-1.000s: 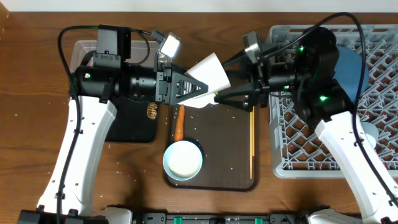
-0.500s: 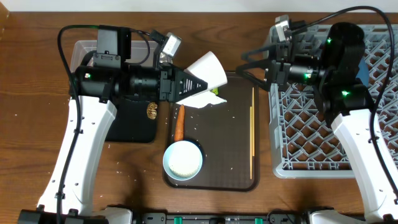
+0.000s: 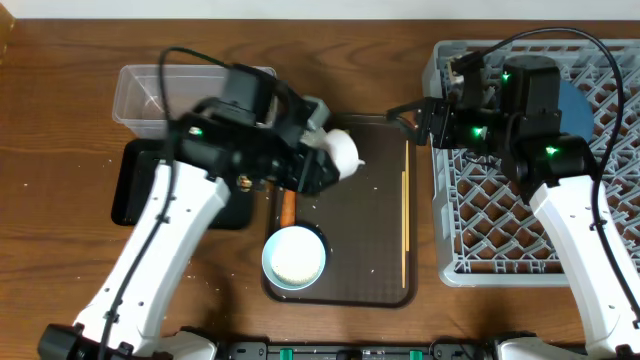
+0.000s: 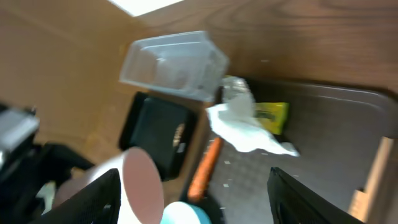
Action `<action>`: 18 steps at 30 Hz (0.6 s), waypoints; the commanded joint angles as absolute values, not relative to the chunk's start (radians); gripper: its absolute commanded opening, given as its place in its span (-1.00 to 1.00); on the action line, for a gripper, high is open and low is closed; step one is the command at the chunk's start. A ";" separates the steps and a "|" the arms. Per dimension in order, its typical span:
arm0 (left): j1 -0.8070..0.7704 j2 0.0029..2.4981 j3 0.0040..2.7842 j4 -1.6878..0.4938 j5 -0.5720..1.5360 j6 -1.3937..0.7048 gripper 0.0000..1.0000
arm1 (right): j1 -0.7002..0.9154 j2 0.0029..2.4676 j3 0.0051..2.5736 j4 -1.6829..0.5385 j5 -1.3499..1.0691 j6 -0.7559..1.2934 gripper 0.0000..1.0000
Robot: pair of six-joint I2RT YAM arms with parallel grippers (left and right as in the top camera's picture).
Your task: Sort waste into correct bins and load items into the dishwasher rack
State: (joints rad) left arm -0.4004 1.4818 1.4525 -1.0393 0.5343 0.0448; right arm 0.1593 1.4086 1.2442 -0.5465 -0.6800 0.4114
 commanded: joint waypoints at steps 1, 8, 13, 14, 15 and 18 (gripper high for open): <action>-0.469 1.525 1.401 -1.043 0.310 0.045 0.11 | 0.167 1.395 1.253 -0.559 -0.581 0.411 0.34; -0.566 1.718 1.352 -1.016 0.286 0.139 0.11 | 0.167 1.395 1.253 -0.583 -0.571 0.411 0.34; -0.575 1.840 1.352 -1.001 0.282 0.139 0.11 | 0.167 1.395 1.253 -0.603 -0.567 0.411 0.34; -0.575 1.853 1.352 -1.001 0.282 0.139 0.11 | 0.167 1.395 1.253 -0.608 -0.562 0.411 0.34; -0.575 1.866 1.352 -1.001 0.282 0.138 0.16 | 0.167 1.395 1.253 -0.616 -0.548 0.411 0.34; -0.575 1.880 1.354 -1.002 0.282 0.138 0.74 | 0.167 1.395 1.253 -0.639 -0.525 0.410 0.35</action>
